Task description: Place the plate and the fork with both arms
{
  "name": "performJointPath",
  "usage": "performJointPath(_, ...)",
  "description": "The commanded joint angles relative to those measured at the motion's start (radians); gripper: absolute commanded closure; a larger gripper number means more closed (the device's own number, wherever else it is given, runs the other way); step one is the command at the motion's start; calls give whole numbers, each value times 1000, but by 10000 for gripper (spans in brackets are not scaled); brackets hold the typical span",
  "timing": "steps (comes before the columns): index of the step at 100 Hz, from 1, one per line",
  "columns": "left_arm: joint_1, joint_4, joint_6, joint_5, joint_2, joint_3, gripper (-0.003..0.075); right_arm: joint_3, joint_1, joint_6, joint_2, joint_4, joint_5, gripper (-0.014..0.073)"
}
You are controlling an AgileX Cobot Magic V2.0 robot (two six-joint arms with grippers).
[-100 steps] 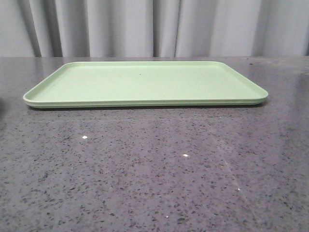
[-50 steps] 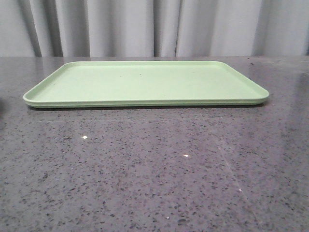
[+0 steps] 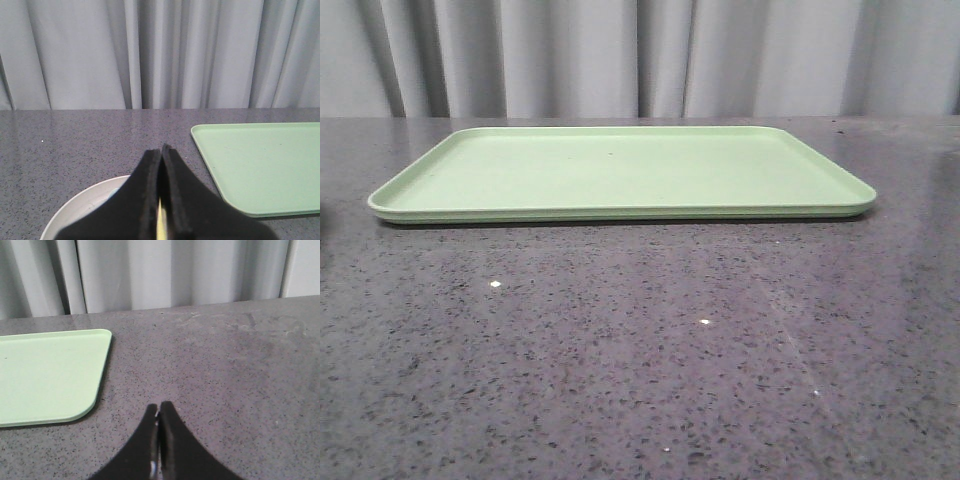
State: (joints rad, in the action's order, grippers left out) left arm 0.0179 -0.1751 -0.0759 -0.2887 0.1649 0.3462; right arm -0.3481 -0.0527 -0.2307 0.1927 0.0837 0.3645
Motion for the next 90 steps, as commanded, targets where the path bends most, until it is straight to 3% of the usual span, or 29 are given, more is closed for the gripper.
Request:
performJointPath(1,2,-10,2,6,98,114,741,-122,4,9,99,14,-6,662)
performJointPath(28,2,-10,2,-62,343,313,741,-339,4,9,324,14,123,662)
performJointPath(64,2,-10,2,-112,503,439,721,-368,4,9,419,-5,135,659)
performJointPath(76,2,-10,2,-112,507,442,575,-368,4,9,419,-5,137,619)
performJointPath(90,2,-5,2,-111,507,442,343,-368,4,9,419,-5,142,417)
